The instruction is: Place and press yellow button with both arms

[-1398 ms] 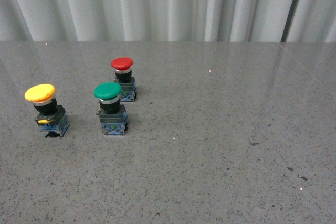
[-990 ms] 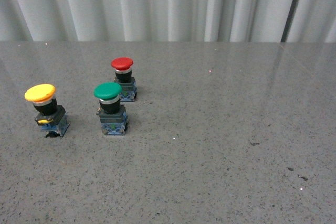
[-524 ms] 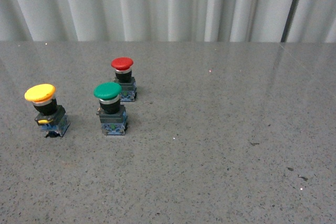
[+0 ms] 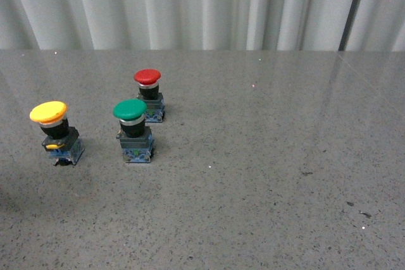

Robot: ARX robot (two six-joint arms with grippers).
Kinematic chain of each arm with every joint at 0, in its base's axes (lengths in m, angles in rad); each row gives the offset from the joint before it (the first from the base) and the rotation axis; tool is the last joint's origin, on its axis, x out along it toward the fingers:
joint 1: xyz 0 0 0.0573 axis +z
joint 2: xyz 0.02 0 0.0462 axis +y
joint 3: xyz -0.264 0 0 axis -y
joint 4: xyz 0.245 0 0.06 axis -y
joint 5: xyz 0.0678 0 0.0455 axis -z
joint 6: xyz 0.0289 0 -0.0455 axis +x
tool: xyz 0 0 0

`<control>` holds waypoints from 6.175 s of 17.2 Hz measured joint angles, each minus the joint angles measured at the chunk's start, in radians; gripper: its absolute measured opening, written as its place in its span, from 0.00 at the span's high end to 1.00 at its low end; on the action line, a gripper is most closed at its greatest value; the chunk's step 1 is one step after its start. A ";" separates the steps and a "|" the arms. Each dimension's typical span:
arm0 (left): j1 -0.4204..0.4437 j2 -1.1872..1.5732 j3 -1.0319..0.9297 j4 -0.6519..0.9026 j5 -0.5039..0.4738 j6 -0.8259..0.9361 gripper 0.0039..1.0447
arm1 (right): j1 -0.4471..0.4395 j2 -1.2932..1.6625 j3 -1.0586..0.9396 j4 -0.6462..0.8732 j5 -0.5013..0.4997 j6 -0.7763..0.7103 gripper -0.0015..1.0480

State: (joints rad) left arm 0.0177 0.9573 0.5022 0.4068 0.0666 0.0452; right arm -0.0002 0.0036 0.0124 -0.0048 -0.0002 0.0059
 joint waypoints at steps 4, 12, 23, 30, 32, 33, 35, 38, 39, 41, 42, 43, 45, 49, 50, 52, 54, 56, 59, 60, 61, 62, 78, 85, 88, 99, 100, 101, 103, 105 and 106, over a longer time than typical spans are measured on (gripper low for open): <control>-0.093 0.360 0.227 -0.106 -0.048 -0.053 0.06 | 0.000 0.000 0.000 0.000 0.000 0.000 0.06; -0.133 0.556 0.198 -0.073 -0.167 -0.174 0.06 | 0.000 0.000 0.000 0.000 0.000 0.000 0.06; -0.137 0.644 0.174 -0.026 -0.131 -0.112 0.51 | 0.000 0.000 0.000 0.000 0.000 0.000 0.06; -0.249 0.378 0.176 -0.109 -0.174 -0.033 0.68 | 0.000 0.000 0.000 0.000 0.000 0.000 0.06; -0.343 0.388 0.274 -0.121 -0.202 -0.044 0.68 | 0.000 0.000 0.000 0.000 0.000 0.000 0.06; -0.394 0.425 0.332 -0.136 -0.204 -0.067 0.68 | 0.000 0.000 0.000 0.000 0.000 0.000 0.06; -0.479 0.533 0.419 -0.161 -0.207 -0.114 0.68 | 0.000 0.000 0.000 0.000 0.000 0.000 0.06; -0.560 0.664 0.508 -0.174 -0.228 -0.154 0.68 | 0.000 0.000 0.000 0.000 0.000 0.000 0.06; -0.576 0.693 0.534 -0.180 -0.228 -0.171 0.68 | 0.000 0.000 0.000 0.000 0.000 0.000 0.06; -0.592 0.761 0.588 -0.187 -0.235 -0.197 0.68 | 0.000 0.000 0.000 0.000 0.000 0.000 0.06; -0.599 0.797 0.601 -0.196 -0.239 -0.212 0.68 | 0.000 0.000 0.000 0.000 0.000 0.000 0.06; -0.592 0.827 0.605 -0.197 -0.233 -0.222 0.68 | 0.000 0.000 0.000 0.000 0.000 0.000 0.06; -0.572 0.876 0.622 -0.197 -0.196 -0.229 0.68 | 0.000 0.000 0.000 0.000 0.000 0.000 0.06; -0.629 0.992 0.710 -0.216 -0.232 -0.280 0.69 | 0.000 0.000 0.000 0.000 0.000 0.000 0.06; -0.660 1.009 0.715 -0.227 -0.237 -0.284 0.69 | 0.000 0.000 0.000 0.000 0.000 0.000 0.06; -0.685 1.038 0.747 -0.229 -0.253 -0.303 0.69 | 0.000 0.000 0.000 0.002 0.000 0.000 0.06; -0.695 1.030 0.710 -0.213 -0.288 -0.308 0.69 | 0.000 0.000 0.000 0.001 0.000 0.000 0.06; -0.695 1.016 0.699 -0.221 -0.312 -0.309 0.69 | 0.000 0.000 0.000 0.000 0.000 0.000 0.06; -0.695 1.010 0.690 -0.221 -0.325 -0.315 0.65 | 0.000 0.000 0.000 0.000 0.000 0.000 0.06; -0.695 1.006 0.686 -0.222 -0.326 -0.315 0.55 | 0.000 0.000 0.000 0.000 0.000 0.000 0.06; -0.695 1.004 0.681 -0.217 -0.324 -0.315 0.41 | 0.000 0.000 0.000 0.000 0.000 0.000 0.06; -0.695 1.003 0.679 -0.209 -0.320 -0.315 0.33 | 0.000 0.000 0.000 0.000 0.000 0.000 0.06; -0.253 0.159 0.133 0.002 -0.299 0.013 0.33 | 0.000 0.000 0.000 0.000 0.000 0.000 0.06; -0.129 -0.185 -0.220 0.064 -0.181 -0.039 0.93 | 0.000 0.000 0.000 0.000 0.000 0.000 0.06; -0.084 -0.278 -0.299 0.072 -0.137 -0.042 0.99 | 0.000 0.000 0.000 0.000 0.000 0.000 0.06; -0.019 -0.562 -0.454 -0.065 -0.067 -0.042 0.99 | 0.000 0.000 0.000 0.000 0.000 0.000 0.06; -0.019 -0.586 -0.459 -0.082 -0.067 -0.042 0.99 | 0.000 0.000 0.000 0.000 0.000 0.000 0.06; -0.019 -0.608 -0.464 -0.098 -0.067 -0.042 0.99 | 0.000 0.000 0.000 0.000 0.000 0.000 0.06; -0.019 -0.639 -0.489 -0.096 -0.067 -0.042 0.99 | 0.000 0.000 0.000 0.000 0.000 0.000 0.06; -0.019 -0.689 -0.489 -0.132 -0.067 -0.042 0.99 | 0.000 0.000 0.000 0.000 0.000 0.000 0.06; -0.019 -0.708 -0.489 -0.156 -0.067 -0.042 0.99 | 0.000 0.000 0.000 0.000 0.000 0.000 0.06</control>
State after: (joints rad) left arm -0.0017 0.2497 0.0132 0.2512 -0.0002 0.0029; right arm -0.0002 0.0036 0.0124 -0.0044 -0.0002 0.0059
